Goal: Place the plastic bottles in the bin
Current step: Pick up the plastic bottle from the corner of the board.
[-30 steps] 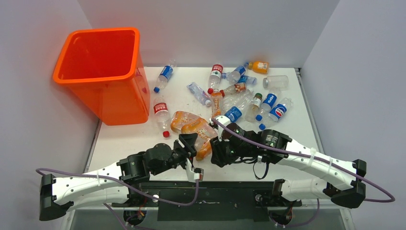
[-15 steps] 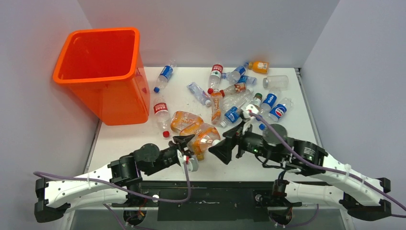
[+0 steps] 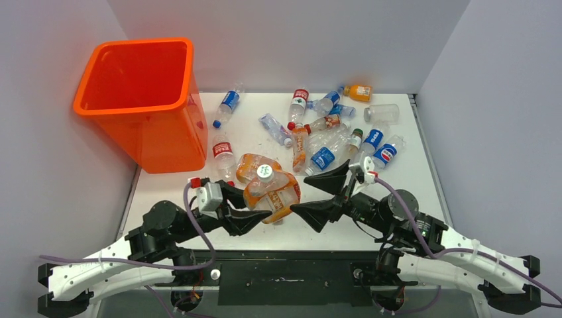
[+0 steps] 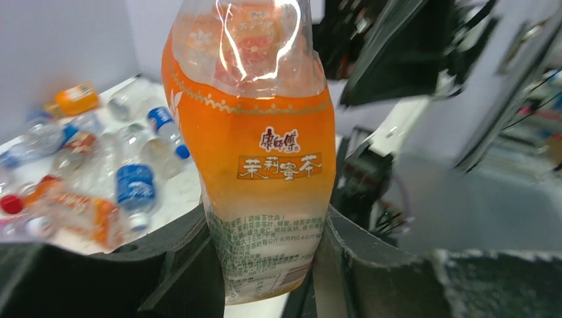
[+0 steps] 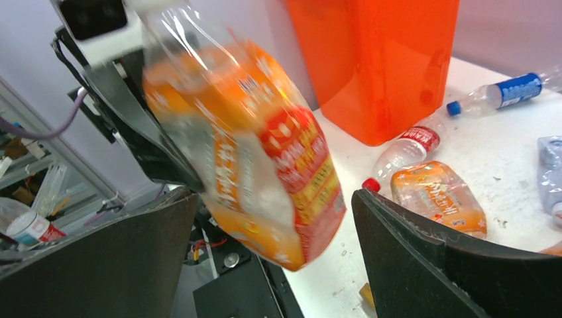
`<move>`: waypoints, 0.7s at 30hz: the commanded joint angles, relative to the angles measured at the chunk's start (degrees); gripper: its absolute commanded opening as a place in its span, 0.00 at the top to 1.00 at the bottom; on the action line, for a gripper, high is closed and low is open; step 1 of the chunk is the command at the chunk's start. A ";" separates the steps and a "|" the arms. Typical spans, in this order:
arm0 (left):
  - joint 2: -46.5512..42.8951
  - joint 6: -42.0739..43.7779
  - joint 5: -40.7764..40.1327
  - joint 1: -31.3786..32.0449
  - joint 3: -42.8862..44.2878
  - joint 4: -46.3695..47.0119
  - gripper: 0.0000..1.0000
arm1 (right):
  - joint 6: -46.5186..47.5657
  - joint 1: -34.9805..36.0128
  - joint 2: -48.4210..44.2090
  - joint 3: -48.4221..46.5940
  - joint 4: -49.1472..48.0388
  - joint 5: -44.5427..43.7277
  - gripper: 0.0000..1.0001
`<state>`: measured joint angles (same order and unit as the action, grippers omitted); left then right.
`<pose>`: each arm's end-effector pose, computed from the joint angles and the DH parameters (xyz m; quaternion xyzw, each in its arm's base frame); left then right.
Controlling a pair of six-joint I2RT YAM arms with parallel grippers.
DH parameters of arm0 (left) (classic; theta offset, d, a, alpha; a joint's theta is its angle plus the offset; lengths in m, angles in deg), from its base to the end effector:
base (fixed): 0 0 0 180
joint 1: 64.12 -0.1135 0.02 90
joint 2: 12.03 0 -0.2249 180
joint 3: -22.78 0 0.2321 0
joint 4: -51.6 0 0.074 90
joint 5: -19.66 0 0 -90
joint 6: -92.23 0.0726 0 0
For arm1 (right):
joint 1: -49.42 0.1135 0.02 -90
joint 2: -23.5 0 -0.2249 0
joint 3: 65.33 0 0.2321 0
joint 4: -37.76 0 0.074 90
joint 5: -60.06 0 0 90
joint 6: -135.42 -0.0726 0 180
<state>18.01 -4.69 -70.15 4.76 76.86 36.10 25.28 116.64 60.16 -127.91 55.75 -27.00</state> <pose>0.0654 -0.1701 0.3424 0.3369 0.5588 -0.4664 0.5973 0.0715 0.1798 0.3694 -0.2799 0.5940 0.5330 0.5337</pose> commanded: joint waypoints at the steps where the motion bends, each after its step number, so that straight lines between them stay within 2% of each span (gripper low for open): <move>1: -1.52 -12.56 9.89 -1.86 -0.32 10.74 0.78 | 0.25 0.37 1.19 1.20 -10.00 5.08 0.10; 6: -0.09 -16.09 15.18 -3.40 0.41 12.45 0.79 | -1.42 0.45 4.40 1.72 -14.49 10.98 0.09; 10: 0.83 -17.68 17.83 -4.38 0.01 14.54 0.78 | -4.16 0.44 6.56 3.88 -20.09 14.19 0.02; 12: 1.10 -18.22 18.40 -4.82 -0.15 15.31 0.78 | -5.41 0.45 7.19 5.08 -22.55 15.66 0.15; 15: 1.00 -19.01 18.85 -5.60 -0.33 15.90 0.74 | -7.04 0.41 7.16 6.62 -25.38 17.00 0.40; 17: 0.80 -19.61 18.47 -5.96 -0.66 16.50 0.67 | -7.20 0.44 6.82 7.09 -25.68 17.53 0.52; 18: 0.69 -19.96 18.12 -6.03 -0.75 16.71 0.60 | -7.13 0.45 6.53 7.22 -25.67 17.61 0.58; 19: 0.59 -20.12 17.72 -6.10 -0.91 16.91 0.50 | -6.99 0.45 6.16 7.43 -25.56 17.58 0.62; 21: 0.06 -20.10 16.90 -6.11 -1.22 17.32 0.22 | -6.53 0.41 5.39 7.68 -25.00 17.40 0.67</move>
<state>18.53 -23.70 -52.27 -0.96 75.66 47.77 18.54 116.99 66.33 -121.29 33.65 -9.60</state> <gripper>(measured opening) 0.599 0.398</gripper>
